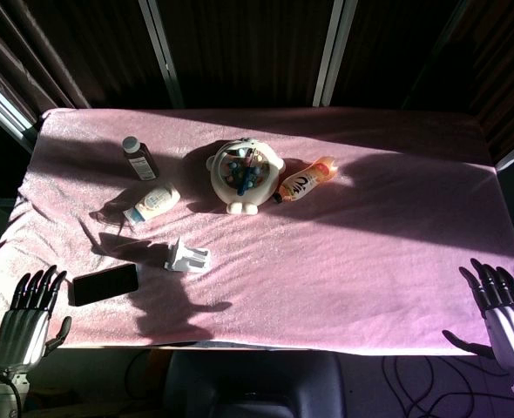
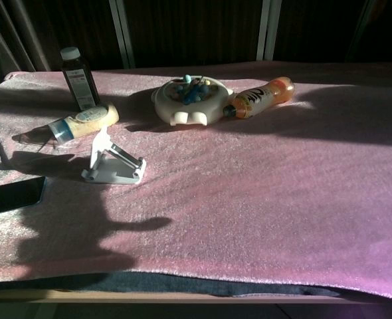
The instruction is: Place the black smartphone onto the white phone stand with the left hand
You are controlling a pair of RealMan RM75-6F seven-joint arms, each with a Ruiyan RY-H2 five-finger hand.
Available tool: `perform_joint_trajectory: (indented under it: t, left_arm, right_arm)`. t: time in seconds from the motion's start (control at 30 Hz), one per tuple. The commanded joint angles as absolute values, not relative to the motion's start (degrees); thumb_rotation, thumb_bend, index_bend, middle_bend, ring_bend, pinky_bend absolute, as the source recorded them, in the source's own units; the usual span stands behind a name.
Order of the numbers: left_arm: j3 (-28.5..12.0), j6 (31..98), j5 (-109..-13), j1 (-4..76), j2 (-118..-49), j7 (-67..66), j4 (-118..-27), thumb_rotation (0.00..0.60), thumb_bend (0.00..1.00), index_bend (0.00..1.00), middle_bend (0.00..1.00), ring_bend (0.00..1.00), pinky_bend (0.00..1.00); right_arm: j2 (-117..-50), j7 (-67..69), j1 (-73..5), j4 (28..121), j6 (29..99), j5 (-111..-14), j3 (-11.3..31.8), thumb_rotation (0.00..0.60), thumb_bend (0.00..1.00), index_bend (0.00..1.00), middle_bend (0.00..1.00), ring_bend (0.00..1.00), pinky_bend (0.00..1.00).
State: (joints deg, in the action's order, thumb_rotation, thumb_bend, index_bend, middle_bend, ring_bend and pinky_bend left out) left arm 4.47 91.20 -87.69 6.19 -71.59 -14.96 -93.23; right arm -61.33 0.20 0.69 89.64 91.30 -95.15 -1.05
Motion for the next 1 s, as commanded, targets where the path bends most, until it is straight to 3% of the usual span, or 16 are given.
perform_joint_trajectory:
  t: [0.03, 0.2, 0.43, 0.73, 1.0]
  left_arm:
    - [4.1, 89.3, -87.0, 6.5, -71.7, -14.1, -93.3, 0.600, 0.38, 0.00, 0.00, 0.00, 0.00]
    - [4.1, 81.4, -85.1, 9.2, -72.9, -14.1, -94.0, 0.600, 0.35, 0.00, 0.00, 0.00, 0.00]
    - [0.4, 70.6, -72.6, 14.7, -74.5, -33.1, -99.8, 0.600, 0.32, 0.00, 0.01, 0.00, 0.00]
    - [-6.3, 67.5, -49.2, 21.8, -79.6, -51.8, -101.1, 0.600, 0.30, 0.01, 0.07, 0.00, 0.00]
    - [-7.6, 70.7, -38.2, 26.3, -82.6, -59.7, -100.6, 0.600, 0.30, 0.04, 0.12, 0.00, 0.00]
  right_arm:
    - [-61.3, 0.4, 0.7, 89.6, 91.3, -95.3, -1.2, 0.600, 0.21, 0.00, 0.00, 0.00, 0.00]
    - [-61.4, 0.3, 0.5, 89.6, 91.0, -95.8, -1.3, 0.600, 0.21, 0.00, 0.00, 0.00, 0.00]
    - [-61.1, 0.6, 0.1, 89.7, 90.4, -96.6, -1.8, 0.600, 0.21, 0.00, 0.00, 0.00, 0.00]
    - [-61.0, 1.3, -0.6, 89.8, 90.0, -97.7, -2.0, 0.600, 0.21, 0.00, 0.00, 0.00, 0.00]
    - [-60.8, 1.8, -1.2, 90.0, 89.5, -97.8, -2.0, 0.600, 0.21, 0.00, 0.00, 0.00, 0.00]
